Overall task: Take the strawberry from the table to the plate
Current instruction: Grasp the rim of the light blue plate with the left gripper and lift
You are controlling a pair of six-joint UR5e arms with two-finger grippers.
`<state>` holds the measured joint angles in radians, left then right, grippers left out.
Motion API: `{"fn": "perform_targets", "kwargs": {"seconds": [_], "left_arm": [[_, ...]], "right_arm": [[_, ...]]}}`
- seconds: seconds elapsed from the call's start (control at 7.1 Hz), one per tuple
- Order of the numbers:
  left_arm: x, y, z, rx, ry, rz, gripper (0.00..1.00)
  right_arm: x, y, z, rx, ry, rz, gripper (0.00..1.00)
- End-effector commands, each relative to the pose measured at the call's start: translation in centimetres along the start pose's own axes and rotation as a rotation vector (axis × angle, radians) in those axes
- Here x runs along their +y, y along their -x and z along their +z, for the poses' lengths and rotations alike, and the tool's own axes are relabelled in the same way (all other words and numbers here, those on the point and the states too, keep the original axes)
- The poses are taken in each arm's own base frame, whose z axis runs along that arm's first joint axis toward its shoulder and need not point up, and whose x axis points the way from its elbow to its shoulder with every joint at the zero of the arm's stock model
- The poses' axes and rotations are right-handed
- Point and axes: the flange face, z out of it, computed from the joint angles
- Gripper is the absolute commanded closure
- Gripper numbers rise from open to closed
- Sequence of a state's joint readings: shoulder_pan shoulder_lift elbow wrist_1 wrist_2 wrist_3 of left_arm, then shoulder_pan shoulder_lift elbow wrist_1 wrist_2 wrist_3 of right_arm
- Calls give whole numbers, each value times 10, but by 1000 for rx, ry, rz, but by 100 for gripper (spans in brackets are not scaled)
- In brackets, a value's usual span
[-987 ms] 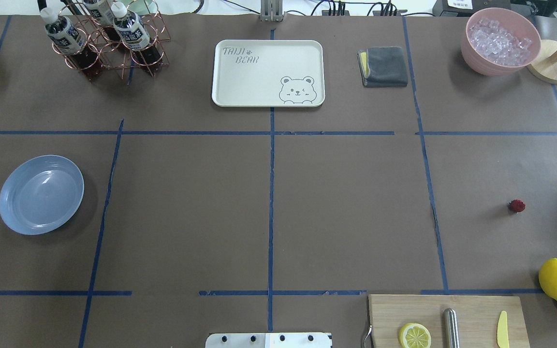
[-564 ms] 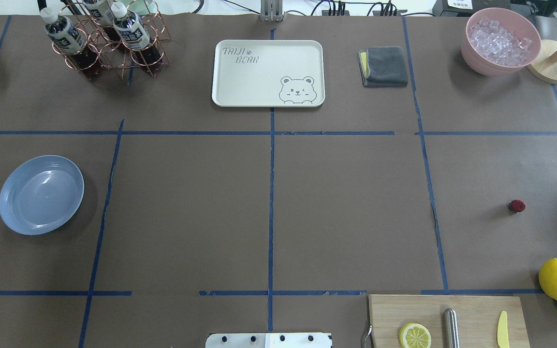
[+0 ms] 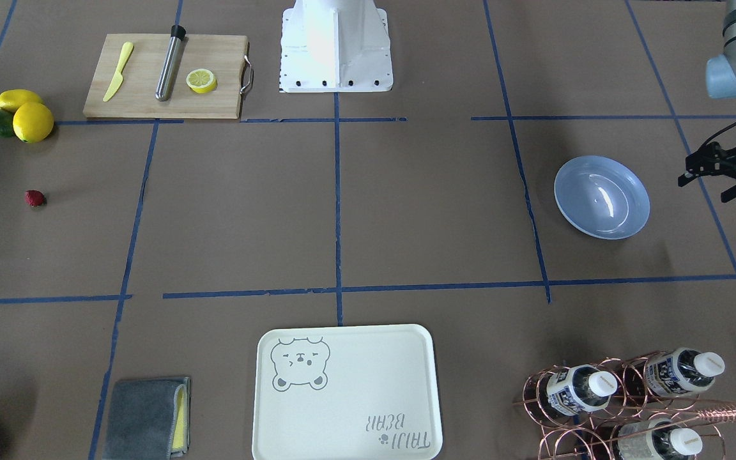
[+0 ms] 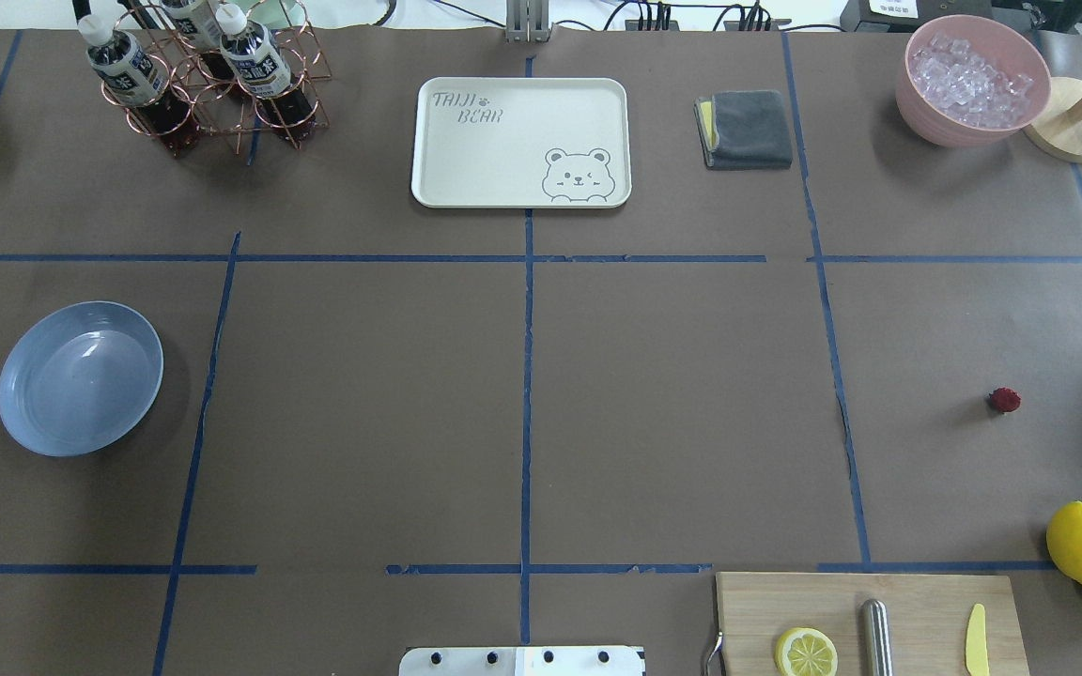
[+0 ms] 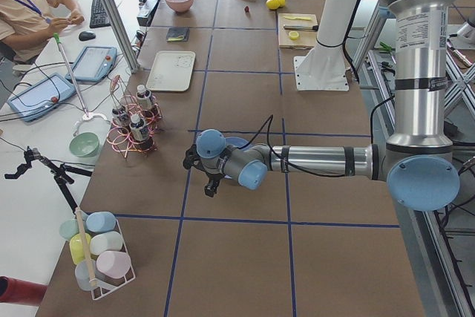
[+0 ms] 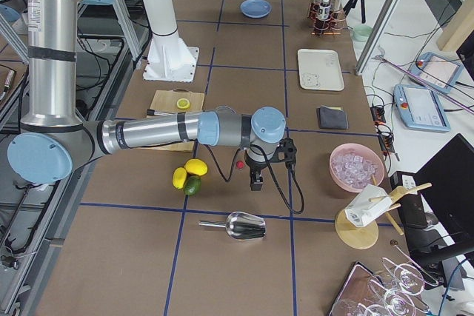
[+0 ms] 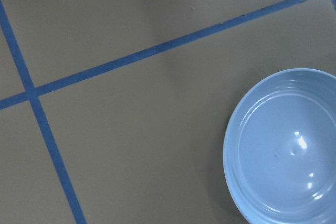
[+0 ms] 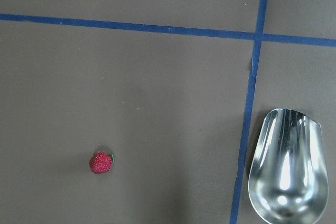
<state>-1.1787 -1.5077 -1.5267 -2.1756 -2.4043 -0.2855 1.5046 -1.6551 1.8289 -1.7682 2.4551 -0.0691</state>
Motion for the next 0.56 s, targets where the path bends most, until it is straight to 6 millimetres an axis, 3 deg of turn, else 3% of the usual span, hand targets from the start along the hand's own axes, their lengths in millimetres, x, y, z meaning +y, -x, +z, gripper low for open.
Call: {"fn": "perform_targets", "kwargs": {"seconds": [0.0, 0.28, 0.42], "left_arm": [[-6, -14, 40, 21, 25, 14, 8], [-15, -24, 55, 30, 47, 34, 12], [-14, -27, 58, 32, 53, 38, 21]], "right_arm": [[0, -1, 2, 0, 4, 0, 0], [-1, 1, 5, 0, 11, -3, 0], [-1, -4, 9, 0, 18, 4, 0]]}}
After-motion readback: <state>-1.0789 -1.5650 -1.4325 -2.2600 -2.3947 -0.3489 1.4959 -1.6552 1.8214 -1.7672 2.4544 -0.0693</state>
